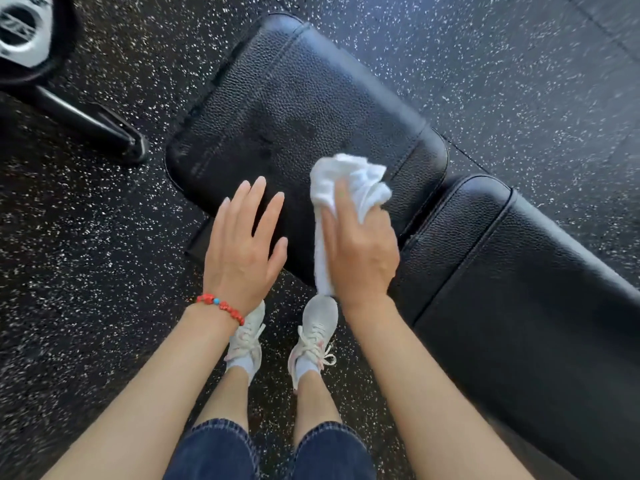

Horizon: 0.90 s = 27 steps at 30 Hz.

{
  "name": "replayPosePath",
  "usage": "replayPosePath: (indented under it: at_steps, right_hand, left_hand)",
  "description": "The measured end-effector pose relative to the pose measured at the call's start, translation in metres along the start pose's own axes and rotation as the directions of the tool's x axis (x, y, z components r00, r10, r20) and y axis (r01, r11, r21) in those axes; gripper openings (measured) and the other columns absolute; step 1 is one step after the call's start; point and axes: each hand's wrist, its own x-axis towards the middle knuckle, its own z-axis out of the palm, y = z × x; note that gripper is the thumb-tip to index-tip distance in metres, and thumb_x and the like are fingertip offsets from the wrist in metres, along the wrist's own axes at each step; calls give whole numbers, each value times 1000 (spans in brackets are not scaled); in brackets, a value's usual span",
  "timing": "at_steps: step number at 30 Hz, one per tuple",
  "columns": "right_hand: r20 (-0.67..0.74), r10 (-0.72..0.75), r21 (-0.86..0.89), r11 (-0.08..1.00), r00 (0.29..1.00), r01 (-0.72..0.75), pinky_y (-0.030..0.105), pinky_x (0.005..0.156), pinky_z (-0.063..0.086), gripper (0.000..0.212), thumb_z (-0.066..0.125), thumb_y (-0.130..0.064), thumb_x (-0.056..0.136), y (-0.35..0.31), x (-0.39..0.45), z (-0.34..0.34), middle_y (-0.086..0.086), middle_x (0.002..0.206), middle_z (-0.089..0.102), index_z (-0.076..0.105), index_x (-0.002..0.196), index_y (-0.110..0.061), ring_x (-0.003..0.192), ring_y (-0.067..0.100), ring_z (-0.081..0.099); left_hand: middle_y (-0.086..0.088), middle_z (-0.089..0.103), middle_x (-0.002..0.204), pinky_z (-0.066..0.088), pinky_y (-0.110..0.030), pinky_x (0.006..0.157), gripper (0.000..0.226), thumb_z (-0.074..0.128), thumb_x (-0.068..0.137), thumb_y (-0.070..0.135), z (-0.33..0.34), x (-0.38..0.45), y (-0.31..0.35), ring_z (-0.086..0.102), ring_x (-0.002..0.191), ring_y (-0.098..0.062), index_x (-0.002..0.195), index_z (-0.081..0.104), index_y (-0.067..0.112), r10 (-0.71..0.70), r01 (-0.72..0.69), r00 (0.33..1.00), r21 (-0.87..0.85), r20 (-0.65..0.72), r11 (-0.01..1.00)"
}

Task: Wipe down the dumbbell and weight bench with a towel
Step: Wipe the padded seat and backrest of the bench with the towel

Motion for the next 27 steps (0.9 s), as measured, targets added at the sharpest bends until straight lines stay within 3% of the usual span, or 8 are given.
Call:
replayPosePath:
  at_steps: [6, 9, 12, 14, 16, 20, 23, 27]
  right_hand:
    - [8, -242, -32, 970, 970, 242, 28, 41, 35, 32, 54, -36, 88, 10, 20, -1, 9, 56, 52, 71, 103, -14, 47, 22, 49]
    - [-22, -142, -119, 983, 990, 139, 30, 44, 41, 36, 49, -37, 90, 14, 66, 15, 15, 64, 58, 69, 108, -14, 55, 27, 56]
    - [97, 70, -37, 997, 993, -66, 40, 61, 44, 44, 40, -41, 95, 8, 93, 26, 23, 90, 60, 54, 128, -17, 78, 34, 57]
    - [83, 98, -58, 994, 992, -93, 37, 57, 44, 40, 51, -37, 92, -5, 80, 25, 22, 88, 61, 56, 127, -16, 72, 32, 57]
    - [44, -77, -114, 990, 996, 82, 31, 43, 41, 36, 67, -27, 83, -24, 54, 19, 18, 72, 62, 65, 115, -12, 53, 26, 54]
    - [82, -378, 59, 926, 922, 374, 28, 42, 38, 31, 59, -36, 87, -24, 51, 13, 12, 61, 55, 70, 108, -15, 50, 24, 51]
    - [72, -224, -134, 963, 972, 232, 30, 45, 42, 36, 57, -38, 88, -18, 91, 23, 18, 72, 61, 66, 114, -14, 57, 28, 57]
    - [151, 114, -58, 993, 982, -107, 37, 59, 44, 40, 47, -36, 94, -39, 104, 28, 22, 92, 61, 53, 129, -19, 75, 32, 57]
  left_hand:
    - [-25, 38, 142, 25, -54, 108, 47, 45, 91, 20, -7, 2, -21, 31, 133, -41, 132, 46, -2, -48, 49, 998, 8, -44, 999]
    - [-25, 38, 142, 24, -53, 108, 48, 45, 91, 21, -7, 4, -32, 32, 133, -40, 133, 46, -1, -52, 53, 998, 18, -46, 998]
    - [-23, 38, 142, 25, -52, 109, 47, 46, 91, 22, -6, 5, -41, 32, 133, -39, 133, 47, 0, -28, 30, 998, 26, -51, 999]
    - [-23, 39, 142, 25, -52, 109, 47, 47, 91, 22, -5, 4, -43, 32, 133, -38, 133, 47, 1, -11, 13, 999, 26, -47, 1000]
    - [-23, 39, 142, 26, -52, 109, 47, 47, 91, 21, -6, 3, -45, 33, 133, -37, 133, 47, 1, -1, 1, 999, 17, -46, 1000]
    - [-23, 38, 142, 24, -51, 110, 47, 47, 91, 21, -11, 4, -57, 31, 134, -37, 133, 46, 0, -22, 22, 997, -10, -73, 1000]
    - [-23, 38, 142, 26, -52, 109, 46, 48, 91, 19, -17, 5, -70, 31, 133, -38, 133, 46, -1, -51, 50, 995, -19, -82, 999]
    - [-24, 39, 142, 28, -54, 108, 46, 48, 91, 18, -22, 8, -86, 33, 133, -39, 133, 46, -1, -70, 68, 995, -29, -73, 997]
